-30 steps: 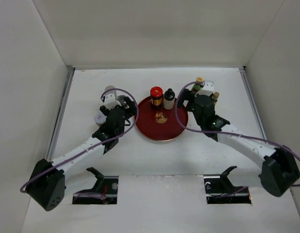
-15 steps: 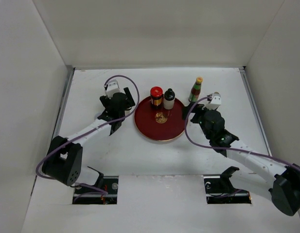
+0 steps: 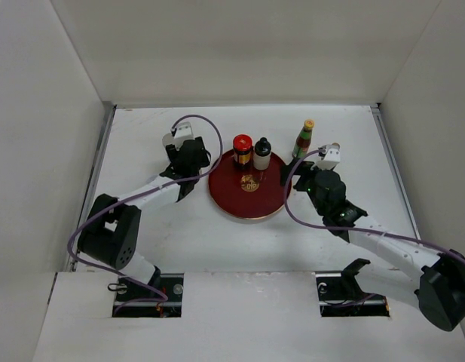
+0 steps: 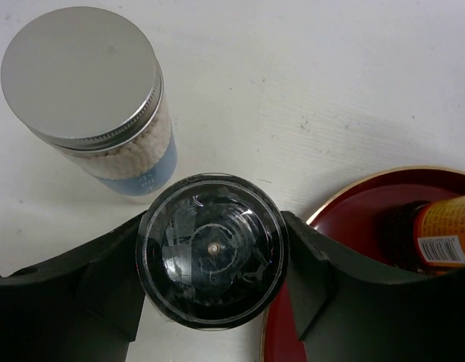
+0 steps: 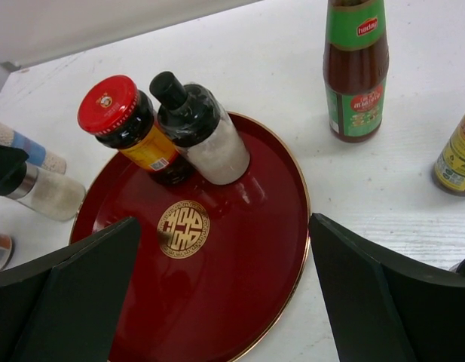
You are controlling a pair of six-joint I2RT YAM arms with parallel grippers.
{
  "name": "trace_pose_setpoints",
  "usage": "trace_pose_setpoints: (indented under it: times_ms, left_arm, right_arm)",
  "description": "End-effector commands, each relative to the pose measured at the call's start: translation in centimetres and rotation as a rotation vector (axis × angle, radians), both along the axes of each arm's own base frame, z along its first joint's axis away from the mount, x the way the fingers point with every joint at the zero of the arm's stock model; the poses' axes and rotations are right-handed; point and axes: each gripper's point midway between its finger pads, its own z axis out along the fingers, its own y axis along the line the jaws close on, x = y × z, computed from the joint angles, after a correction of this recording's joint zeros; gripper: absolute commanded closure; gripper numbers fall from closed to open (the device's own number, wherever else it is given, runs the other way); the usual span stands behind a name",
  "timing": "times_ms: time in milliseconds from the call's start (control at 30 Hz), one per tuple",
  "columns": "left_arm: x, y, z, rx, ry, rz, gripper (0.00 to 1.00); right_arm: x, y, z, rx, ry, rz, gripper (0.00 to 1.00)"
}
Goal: Organize the condiment bottles
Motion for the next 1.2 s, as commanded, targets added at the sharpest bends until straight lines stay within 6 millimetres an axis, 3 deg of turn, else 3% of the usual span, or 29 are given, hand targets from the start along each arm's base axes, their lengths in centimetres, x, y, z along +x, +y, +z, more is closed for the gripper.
trace_pose_setpoints:
  times_ms: [0,133,267,367,600,867,933,1067,1167]
  left_arm:
    - [-0.2,-0.9,6.4,-0.03,-0.168,-0.005,0.56]
    - [-2.3,-2.8,10.4,-0.042,-0.252,-0.055,0.56]
    - [-2.9,-6.2,12.3,-0.076,-0.284,-0.135,0.56]
    - [-2.3,-8.5,11.8,-0.074,-0.265,-0.18,0.56]
    - [-0.2,-11.7,9.4,-0.074,-0.233,-0.22,0.56]
    - [0.7,-13.7,6.9,-0.082,-0.224,-0.247,0.53]
    - [0.6,-13.7,6.1,-0.076,-0.215,-0.244,0.47]
    - [0.2,-12.9,5.4,-0.07,-0.204,-0.218,0.16]
    - [-0.6,-12.2,6.6,-0.079,-0.228,-0.208,0.08]
  right_arm:
    - [0.4,1.1,1.9,0.048,-0.051,0.02,0.0]
    - [0.4,1.2,2.0,0.058,-0.054,0.025,0.0]
    - [0.3,1.1,2.0,0.066,-0.06,0.023,0.0]
    - [0.2,1.1,2.1,0.07,-0.061,0.024,0.0]
    - [0.2,1.0,2.2,0.073,-0.065,0.023,0.0]
    - [0.1,1.0,2.2,0.074,-0.067,0.023,0.0]
    - [0.1,0.9,2.3,0.075,-0.068,0.021,0.0]
    - [0.1,0.8,2.3,0.076,-0.069,0.02,0.0]
    - [0.1,0.8,2.3,0.075,-0.068,0.02,0.0]
